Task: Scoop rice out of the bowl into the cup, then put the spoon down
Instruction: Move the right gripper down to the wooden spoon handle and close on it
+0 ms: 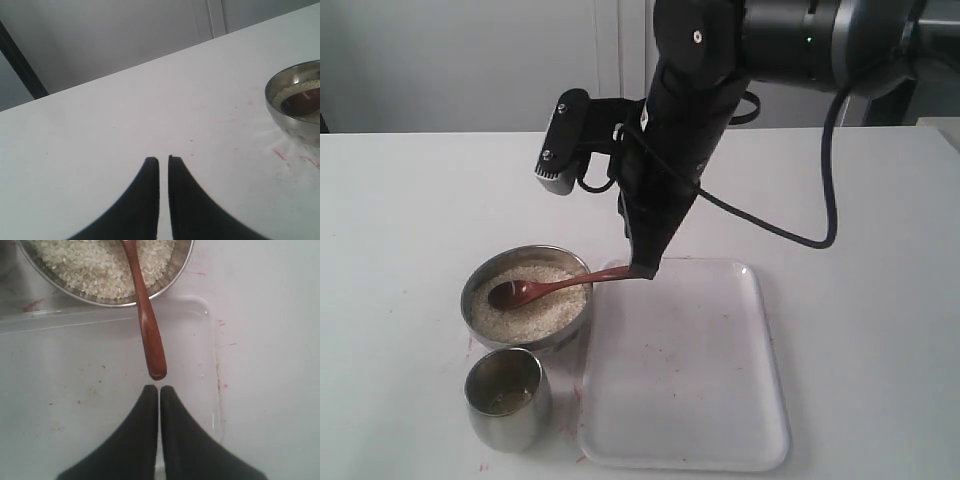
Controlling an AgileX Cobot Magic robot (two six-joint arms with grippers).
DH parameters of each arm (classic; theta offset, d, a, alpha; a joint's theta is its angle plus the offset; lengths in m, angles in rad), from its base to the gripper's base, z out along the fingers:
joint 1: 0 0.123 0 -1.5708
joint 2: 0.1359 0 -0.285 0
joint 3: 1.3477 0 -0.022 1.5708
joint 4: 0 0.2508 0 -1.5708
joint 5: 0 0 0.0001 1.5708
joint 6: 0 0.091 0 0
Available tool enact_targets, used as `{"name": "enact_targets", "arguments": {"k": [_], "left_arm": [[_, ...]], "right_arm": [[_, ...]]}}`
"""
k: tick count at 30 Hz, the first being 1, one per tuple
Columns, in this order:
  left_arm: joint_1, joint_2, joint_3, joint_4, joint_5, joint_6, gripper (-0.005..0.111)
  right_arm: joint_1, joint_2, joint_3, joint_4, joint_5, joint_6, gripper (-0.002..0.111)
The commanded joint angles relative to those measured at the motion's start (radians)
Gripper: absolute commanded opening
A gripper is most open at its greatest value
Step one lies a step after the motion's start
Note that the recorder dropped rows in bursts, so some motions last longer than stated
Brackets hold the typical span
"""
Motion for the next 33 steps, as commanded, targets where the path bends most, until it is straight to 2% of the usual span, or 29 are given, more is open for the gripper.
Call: {"name": "enact_targets", "arguments": {"k": [1,3,6,11,33], "left_arm": [[-0.007,0.001,-0.006,-0.009,-0.006,-0.001,0.014],[-0.007,0.001,-0.006,-0.009,-0.006,-0.001,0.014],[-0.007,0.001,-0.006,-0.009,-0.006,-0.001,0.014],[-0.007,0.001,-0.006,-0.009,-0.006,-0.001,0.014],[-0.007,0.001,-0.006,-0.009,-0.006,-0.001,0.014]], "right_arm": [[0.013,0.013,-0.007,0.006,-0.019,-0.037,0.018],[0.013,0.025,-0.007,0.008,-0.035,-0.127,0.04],[0.013,0.037,-0.007,0.008,-0.038,-0.166,0.054],[0.013,0.069,-0.003,0.008,-0.04,-0.24,0.055],[0.013,0.208,-0.003,0.008,-0.178,-0.241,0.054]]}}
